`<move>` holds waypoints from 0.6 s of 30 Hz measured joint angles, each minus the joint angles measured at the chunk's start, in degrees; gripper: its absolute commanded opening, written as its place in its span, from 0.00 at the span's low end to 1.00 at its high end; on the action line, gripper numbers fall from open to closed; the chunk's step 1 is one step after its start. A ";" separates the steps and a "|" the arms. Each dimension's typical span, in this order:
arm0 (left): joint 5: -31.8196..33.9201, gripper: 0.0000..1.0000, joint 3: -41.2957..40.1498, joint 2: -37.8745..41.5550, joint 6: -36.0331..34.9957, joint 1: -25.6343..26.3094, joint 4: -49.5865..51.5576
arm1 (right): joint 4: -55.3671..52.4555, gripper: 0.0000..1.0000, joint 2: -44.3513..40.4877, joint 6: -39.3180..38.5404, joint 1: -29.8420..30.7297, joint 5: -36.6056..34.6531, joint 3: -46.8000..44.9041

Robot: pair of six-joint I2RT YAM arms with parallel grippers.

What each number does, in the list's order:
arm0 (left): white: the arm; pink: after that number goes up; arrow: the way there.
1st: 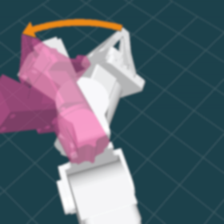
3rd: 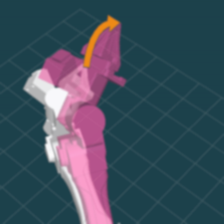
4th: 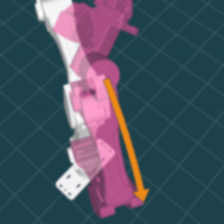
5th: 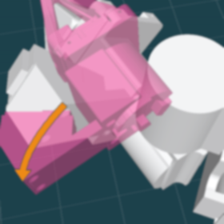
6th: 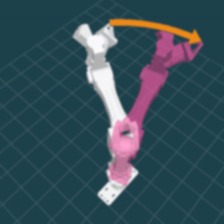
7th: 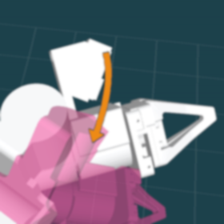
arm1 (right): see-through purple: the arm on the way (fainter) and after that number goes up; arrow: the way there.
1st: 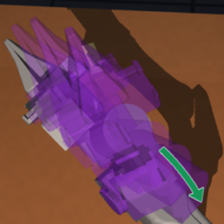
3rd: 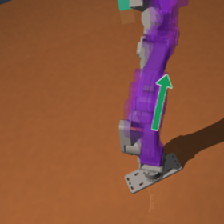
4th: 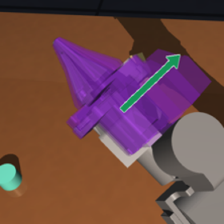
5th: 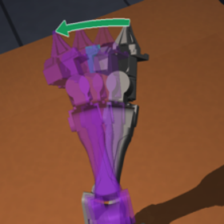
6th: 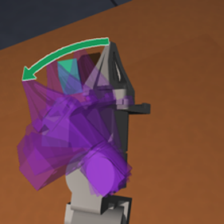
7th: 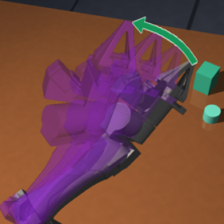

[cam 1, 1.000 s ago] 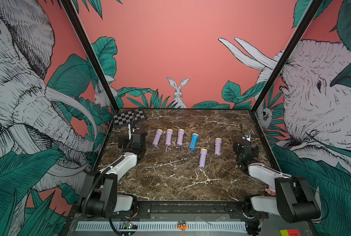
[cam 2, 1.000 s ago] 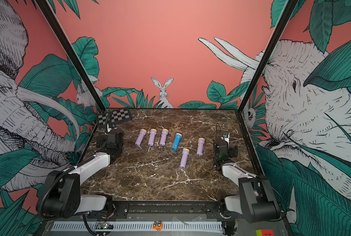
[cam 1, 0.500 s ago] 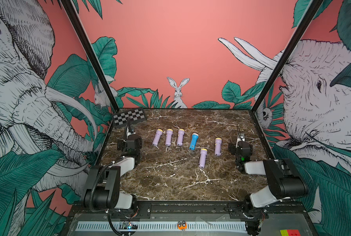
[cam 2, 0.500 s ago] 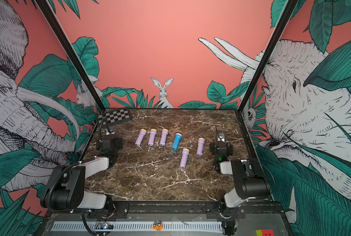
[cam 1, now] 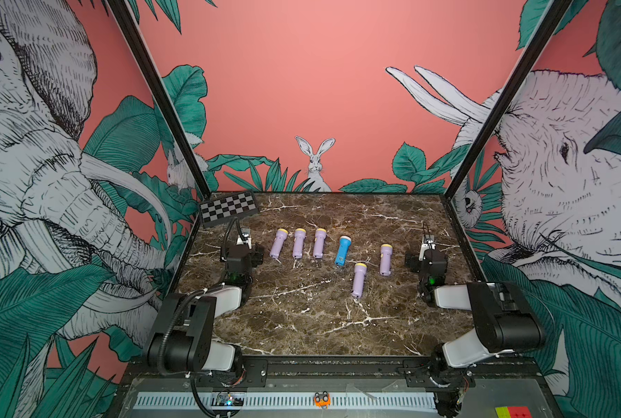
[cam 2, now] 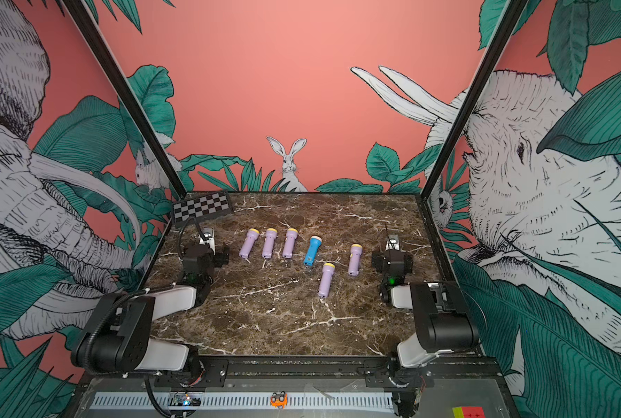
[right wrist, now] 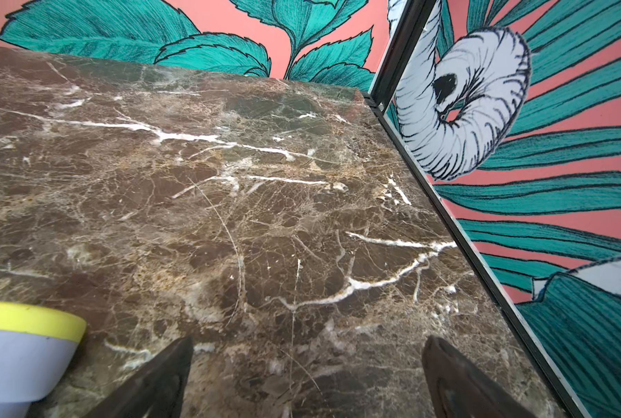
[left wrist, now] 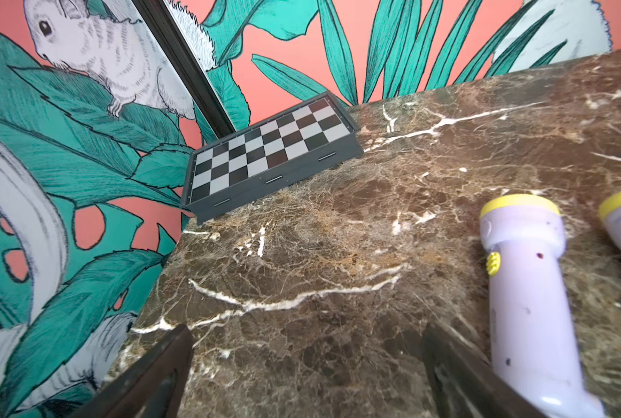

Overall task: Close the plug at the bottom of the flashlight
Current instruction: Reset both arms

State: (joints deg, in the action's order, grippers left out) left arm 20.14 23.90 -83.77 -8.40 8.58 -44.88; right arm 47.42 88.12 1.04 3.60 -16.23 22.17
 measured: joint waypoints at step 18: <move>-4.68 0.99 -0.44 -5.57 2.40 -2.99 -4.76 | 0.15 0.99 0.00 0.00 -0.02 0.22 0.00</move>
State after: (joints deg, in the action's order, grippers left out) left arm 15.46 23.46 -89.34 -6.00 5.58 -49.65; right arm 47.57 88.12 1.04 3.57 -16.01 22.17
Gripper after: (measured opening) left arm 0.994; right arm 0.986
